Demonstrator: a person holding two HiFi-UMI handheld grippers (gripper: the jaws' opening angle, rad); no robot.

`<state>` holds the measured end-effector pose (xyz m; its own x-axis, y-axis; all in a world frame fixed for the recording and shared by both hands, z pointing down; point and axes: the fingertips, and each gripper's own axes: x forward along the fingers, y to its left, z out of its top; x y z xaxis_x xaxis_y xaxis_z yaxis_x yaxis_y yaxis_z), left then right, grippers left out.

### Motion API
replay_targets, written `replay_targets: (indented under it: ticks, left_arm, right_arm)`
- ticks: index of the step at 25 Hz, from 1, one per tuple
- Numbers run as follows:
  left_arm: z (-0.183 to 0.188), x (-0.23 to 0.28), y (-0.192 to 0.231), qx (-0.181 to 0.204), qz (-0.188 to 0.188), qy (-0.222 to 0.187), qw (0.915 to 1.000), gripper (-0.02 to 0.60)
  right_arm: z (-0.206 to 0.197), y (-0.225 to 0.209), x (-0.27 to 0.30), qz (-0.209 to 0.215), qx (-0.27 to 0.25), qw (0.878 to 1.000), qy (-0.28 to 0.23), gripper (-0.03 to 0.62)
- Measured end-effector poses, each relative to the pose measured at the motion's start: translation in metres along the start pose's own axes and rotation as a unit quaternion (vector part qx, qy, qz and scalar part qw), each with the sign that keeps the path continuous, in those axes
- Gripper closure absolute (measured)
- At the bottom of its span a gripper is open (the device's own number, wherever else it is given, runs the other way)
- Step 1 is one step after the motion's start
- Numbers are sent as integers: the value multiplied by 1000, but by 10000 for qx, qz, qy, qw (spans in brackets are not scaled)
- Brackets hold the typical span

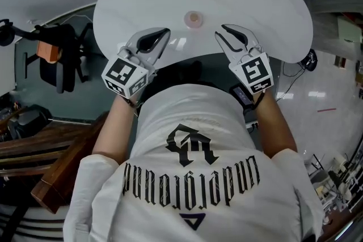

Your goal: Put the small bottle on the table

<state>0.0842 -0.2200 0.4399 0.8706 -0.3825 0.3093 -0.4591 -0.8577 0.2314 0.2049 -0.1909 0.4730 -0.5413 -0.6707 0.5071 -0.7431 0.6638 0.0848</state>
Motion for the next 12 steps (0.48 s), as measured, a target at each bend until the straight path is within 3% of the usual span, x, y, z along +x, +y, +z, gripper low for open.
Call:
replay_targets:
  ticks: [12]
  left_arm:
    - [82, -8, -42, 486, -16, -623, 9969, 574]
  right_arm:
    - [84, -17, -66, -231, -73, 9939, -1079, 586]
